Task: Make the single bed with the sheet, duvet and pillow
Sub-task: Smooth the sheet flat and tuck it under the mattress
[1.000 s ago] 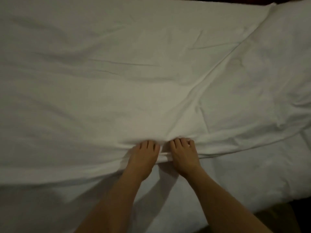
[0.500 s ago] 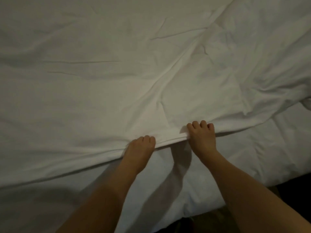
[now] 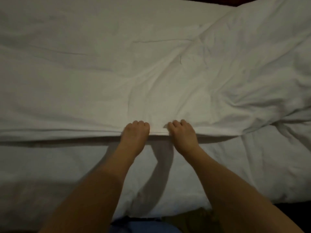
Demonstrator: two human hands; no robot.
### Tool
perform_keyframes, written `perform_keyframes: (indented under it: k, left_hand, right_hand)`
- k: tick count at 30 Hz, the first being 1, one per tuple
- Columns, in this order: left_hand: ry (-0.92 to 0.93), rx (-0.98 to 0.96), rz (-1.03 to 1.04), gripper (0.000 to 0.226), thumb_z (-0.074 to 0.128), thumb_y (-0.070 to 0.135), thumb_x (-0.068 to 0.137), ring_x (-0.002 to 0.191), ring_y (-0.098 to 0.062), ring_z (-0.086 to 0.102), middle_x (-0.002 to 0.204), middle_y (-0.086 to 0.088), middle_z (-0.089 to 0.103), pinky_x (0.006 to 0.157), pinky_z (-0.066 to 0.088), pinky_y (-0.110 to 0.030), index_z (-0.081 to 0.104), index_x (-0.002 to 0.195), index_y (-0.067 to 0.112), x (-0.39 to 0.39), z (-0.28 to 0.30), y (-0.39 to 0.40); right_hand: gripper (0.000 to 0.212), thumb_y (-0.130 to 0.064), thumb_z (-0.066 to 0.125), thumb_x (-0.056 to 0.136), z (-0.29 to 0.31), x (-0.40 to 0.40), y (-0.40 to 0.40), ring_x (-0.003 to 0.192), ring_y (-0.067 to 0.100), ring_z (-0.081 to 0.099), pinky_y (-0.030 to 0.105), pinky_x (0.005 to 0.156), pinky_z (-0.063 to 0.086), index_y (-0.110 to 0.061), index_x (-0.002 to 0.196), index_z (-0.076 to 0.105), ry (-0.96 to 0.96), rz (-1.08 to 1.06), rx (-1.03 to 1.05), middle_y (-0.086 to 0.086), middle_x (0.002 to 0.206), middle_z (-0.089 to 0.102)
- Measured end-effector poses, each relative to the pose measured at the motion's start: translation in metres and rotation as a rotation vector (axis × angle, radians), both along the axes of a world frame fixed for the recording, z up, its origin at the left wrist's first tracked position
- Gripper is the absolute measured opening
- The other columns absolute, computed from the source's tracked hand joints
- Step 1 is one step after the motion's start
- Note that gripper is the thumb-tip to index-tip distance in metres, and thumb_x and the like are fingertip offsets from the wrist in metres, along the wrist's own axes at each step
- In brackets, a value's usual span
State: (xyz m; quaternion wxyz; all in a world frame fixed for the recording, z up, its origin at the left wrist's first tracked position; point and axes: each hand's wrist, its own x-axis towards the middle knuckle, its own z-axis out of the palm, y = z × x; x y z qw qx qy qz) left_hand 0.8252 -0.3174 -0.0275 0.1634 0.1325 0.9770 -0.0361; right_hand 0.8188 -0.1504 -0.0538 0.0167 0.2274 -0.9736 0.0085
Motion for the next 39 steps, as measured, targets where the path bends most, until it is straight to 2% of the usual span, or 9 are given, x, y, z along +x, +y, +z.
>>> perform_keyframes:
  k: [4, 8, 10, 12, 16, 19, 22, 34, 39]
  left_hand:
    - [0.199, 0.081, -0.054, 0.039, 0.084, -0.008, 0.037, 0.053, -0.028, 0.062, 0.062, -0.014, 0.062, 0.046, 0.047, -0.025, 0.063, 0.068, 0.002, -0.017, 0.013, -0.009]
    - [-0.258, -0.090, 0.060, 0.030, 0.051, -0.001, 0.089, 0.111, -0.027, 0.056, 0.120, -0.012, 0.057, 0.091, 0.043, -0.032, 0.054, 0.118, 0.005, 0.016, -0.017, 0.006]
    - [-0.310, -0.083, 0.047, 0.034, 0.048, 0.002, 0.092, 0.117, -0.026, 0.051, 0.126, -0.012, 0.052, 0.096, 0.040, -0.032, 0.049, 0.125, 0.005, 0.034, -0.029, 0.019]
    - [-0.287, -0.032, -0.004, 0.039, 0.054, 0.009, 0.089, 0.117, -0.027, 0.049, 0.126, -0.012, 0.050, 0.095, 0.041, -0.034, 0.046, 0.126, 0.006, 0.043, -0.037, 0.035]
    - [-0.015, 0.151, -0.066, 0.054, 0.082, 0.028, 0.062, 0.091, -0.024, 0.060, 0.101, -0.008, 0.060, 0.074, 0.049, -0.030, 0.059, 0.108, 0.012, 0.018, -0.017, 0.095]
    - [-0.094, 0.234, -0.116, 0.034, 0.050, 0.008, 0.093, 0.113, -0.028, 0.050, 0.125, -0.013, 0.049, 0.090, 0.042, -0.034, 0.043, 0.126, 0.007, -0.002, -0.005, 0.140]
    - [-0.061, 0.149, -0.162, 0.030, 0.043, 0.003, 0.095, 0.113, -0.028, 0.052, 0.125, -0.013, 0.049, 0.090, 0.043, -0.035, 0.046, 0.125, 0.006, -0.016, -0.003, 0.158]
    - [-0.091, 0.260, -0.051, 0.030, 0.044, 0.013, 0.096, 0.113, -0.024, 0.048, 0.126, -0.008, 0.048, 0.091, 0.039, -0.032, 0.041, 0.126, 0.011, -0.026, -0.014, 0.307]
    - [-0.077, 0.126, 0.023, 0.027, 0.044, 0.010, 0.095, 0.108, -0.024, 0.050, 0.123, -0.009, 0.047, 0.087, 0.041, -0.031, 0.044, 0.122, 0.012, -0.029, -0.008, 0.323]
  right_hand:
    - [0.015, 0.004, 0.070, 0.054, 0.043, -0.031, 0.075, 0.044, 0.033, 0.056, 0.030, 0.043, 0.044, -0.004, 0.064, 0.063, 0.098, -0.116, 0.066, 0.016, 0.053, 0.057]
    - [0.022, 0.003, 0.050, 0.068, 0.031, 0.032, 0.109, 0.055, 0.035, 0.058, 0.038, 0.050, 0.053, -0.004, 0.073, 0.070, -0.079, -0.237, 0.193, 0.016, 0.064, 0.063]
    - [0.036, -0.003, 0.040, 0.084, 0.012, 0.067, 0.106, 0.091, 0.032, 0.060, 0.038, 0.080, 0.050, -0.014, 0.108, 0.065, -0.323, -0.213, 0.334, 0.009, 0.102, 0.065]
    - [0.036, -0.006, 0.039, 0.092, 0.011, 0.060, 0.097, 0.112, 0.026, 0.050, 0.033, 0.092, 0.037, -0.018, 0.124, 0.050, -0.383, -0.239, 0.385, 0.005, 0.122, 0.054]
    - [0.025, -0.003, 0.048, 0.088, 0.026, 0.024, 0.085, 0.102, 0.027, 0.053, 0.033, 0.086, 0.038, -0.012, 0.111, 0.054, -0.236, -0.307, 0.320, 0.008, 0.110, 0.058]
    - [0.025, 0.006, 0.070, 0.063, 0.026, 0.019, 0.094, 0.071, 0.031, 0.059, 0.035, 0.066, 0.046, -0.005, 0.084, 0.062, -0.105, -0.287, 0.229, 0.013, 0.078, 0.064]
    - [0.032, 0.010, 0.073, 0.043, 0.022, 0.019, 0.123, 0.053, 0.029, 0.053, 0.031, 0.053, 0.044, -0.005, 0.067, 0.059, -0.018, -0.272, 0.212, 0.011, 0.059, 0.057]
    - [0.029, -0.011, 0.081, 0.041, -0.001, -0.012, 0.241, 0.058, 0.026, 0.056, 0.030, 0.059, 0.039, -0.012, 0.061, 0.060, 0.047, -0.257, 0.046, 0.005, 0.059, 0.058]
    - [0.034, -0.006, 0.083, 0.039, -0.002, -0.019, 0.297, 0.058, 0.027, 0.057, 0.030, 0.057, 0.044, -0.011, 0.068, 0.065, 0.014, -0.196, 0.030, 0.007, 0.064, 0.062]
